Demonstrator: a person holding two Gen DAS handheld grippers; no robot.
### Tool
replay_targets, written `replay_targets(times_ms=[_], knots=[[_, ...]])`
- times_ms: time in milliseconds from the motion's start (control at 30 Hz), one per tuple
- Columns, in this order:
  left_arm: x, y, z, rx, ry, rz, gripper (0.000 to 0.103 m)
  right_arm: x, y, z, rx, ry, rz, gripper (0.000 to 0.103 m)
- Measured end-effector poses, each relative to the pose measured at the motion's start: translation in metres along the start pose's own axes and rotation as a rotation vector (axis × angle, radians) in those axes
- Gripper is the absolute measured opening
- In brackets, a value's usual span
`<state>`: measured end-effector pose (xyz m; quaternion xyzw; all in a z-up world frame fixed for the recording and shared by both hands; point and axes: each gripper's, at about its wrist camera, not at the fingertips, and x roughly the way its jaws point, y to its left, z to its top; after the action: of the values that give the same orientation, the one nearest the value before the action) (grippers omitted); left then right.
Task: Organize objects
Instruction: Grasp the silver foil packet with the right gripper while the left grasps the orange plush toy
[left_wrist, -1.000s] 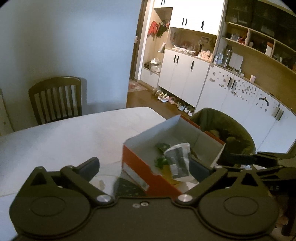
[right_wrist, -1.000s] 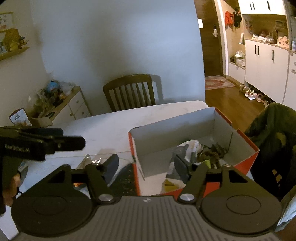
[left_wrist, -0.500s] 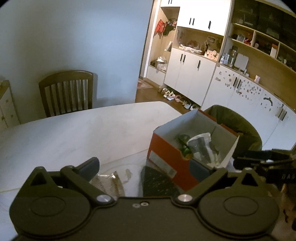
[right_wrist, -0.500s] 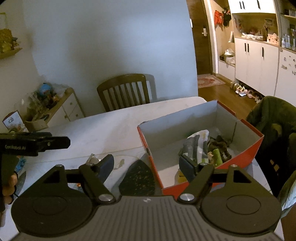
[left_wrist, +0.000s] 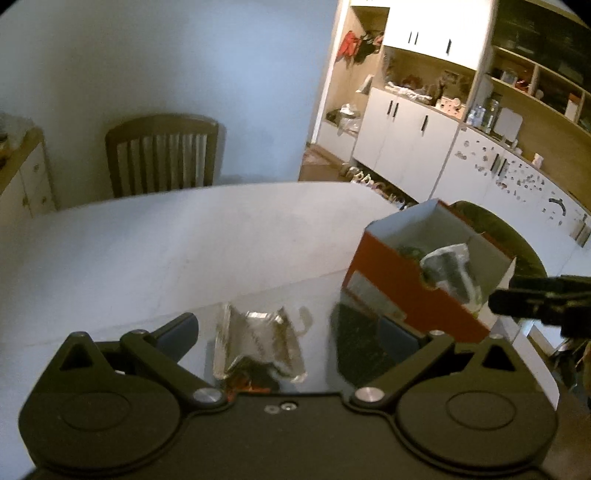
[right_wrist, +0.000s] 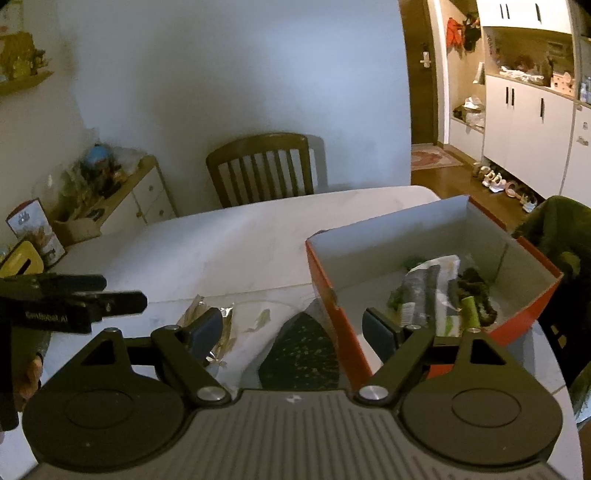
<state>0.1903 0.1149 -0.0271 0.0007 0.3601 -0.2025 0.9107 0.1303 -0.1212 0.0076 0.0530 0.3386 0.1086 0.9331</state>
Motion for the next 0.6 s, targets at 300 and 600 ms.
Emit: replay_targets(times_ms=[300, 600], knots=[[0.025, 0.024, -0.030, -0.070, 0.011, 0.025, 0.103, 0.048, 0.014, 0.000, -0.020, 0.064, 0.022, 0.083], [0.055, 0.031, -0.056, -0.083, 0.077, 0.028, 0.103, 0.099, 0.041, -0.001, -0.105, 0.152, 0.073, 0.083]])
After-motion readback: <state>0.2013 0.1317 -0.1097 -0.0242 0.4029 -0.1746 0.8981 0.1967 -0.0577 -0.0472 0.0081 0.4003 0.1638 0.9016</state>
